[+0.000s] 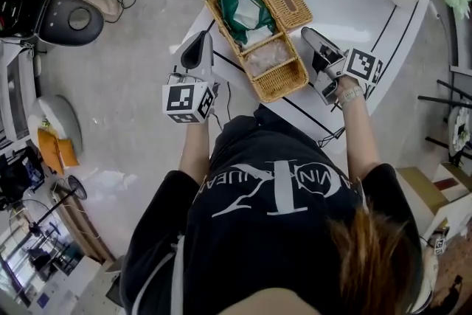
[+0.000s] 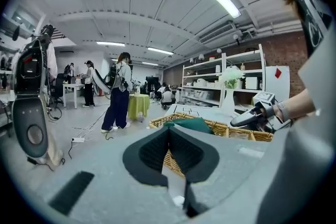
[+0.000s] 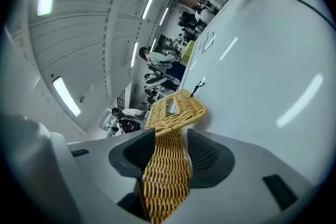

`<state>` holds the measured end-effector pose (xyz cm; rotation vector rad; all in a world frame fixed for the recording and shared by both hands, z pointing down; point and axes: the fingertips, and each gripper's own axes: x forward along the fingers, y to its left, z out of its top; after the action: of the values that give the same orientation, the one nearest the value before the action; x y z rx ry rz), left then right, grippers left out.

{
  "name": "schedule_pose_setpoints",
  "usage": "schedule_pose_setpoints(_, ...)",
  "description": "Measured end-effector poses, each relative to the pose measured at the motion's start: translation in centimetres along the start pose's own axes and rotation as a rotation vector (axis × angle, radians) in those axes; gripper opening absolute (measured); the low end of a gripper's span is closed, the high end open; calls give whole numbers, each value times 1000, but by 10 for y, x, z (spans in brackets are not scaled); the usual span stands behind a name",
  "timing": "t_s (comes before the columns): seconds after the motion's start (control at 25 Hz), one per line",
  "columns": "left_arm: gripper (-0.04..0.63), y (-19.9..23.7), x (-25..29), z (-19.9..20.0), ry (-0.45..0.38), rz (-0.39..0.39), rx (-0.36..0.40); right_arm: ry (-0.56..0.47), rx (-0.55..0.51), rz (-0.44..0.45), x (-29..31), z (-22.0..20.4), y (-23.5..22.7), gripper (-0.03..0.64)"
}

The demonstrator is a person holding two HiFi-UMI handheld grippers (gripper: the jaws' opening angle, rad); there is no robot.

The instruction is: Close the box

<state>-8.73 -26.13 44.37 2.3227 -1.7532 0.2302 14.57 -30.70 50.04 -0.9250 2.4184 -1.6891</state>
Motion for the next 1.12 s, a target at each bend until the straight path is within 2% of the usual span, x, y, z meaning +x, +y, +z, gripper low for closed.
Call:
schedule_pose_setpoints(0.08,11,0,4,0,4,-1,1,17,73,-45,0,-3,-14,185)
schedule_pose_setpoints(0.2,11,1,7,0,11,-1,4,7,168,27,9,-2,-11,202)
schedule_pose_setpoints(0.44,11,3,7,-2,29,6,6,-9,259,43,16,3,-24,202)
schedule_pose_setpoints(0.64,11,5,4,-11,44,13,-4,-52,358,94,22,10,-25,186)
schedule_pose_setpoints(0.84,11,7,-6,-10,60,16,-2,-44,312,51,21,8,-28,140)
schedule_pose_setpoints(1.0,11,8,-15,-16,80,23,-13,-62,403,64,26,11,-31,163)
schedule_pose_setpoints(1.12,11,12,-20,-18,87,27,-11,-81,401,75,25,15,-32,143)
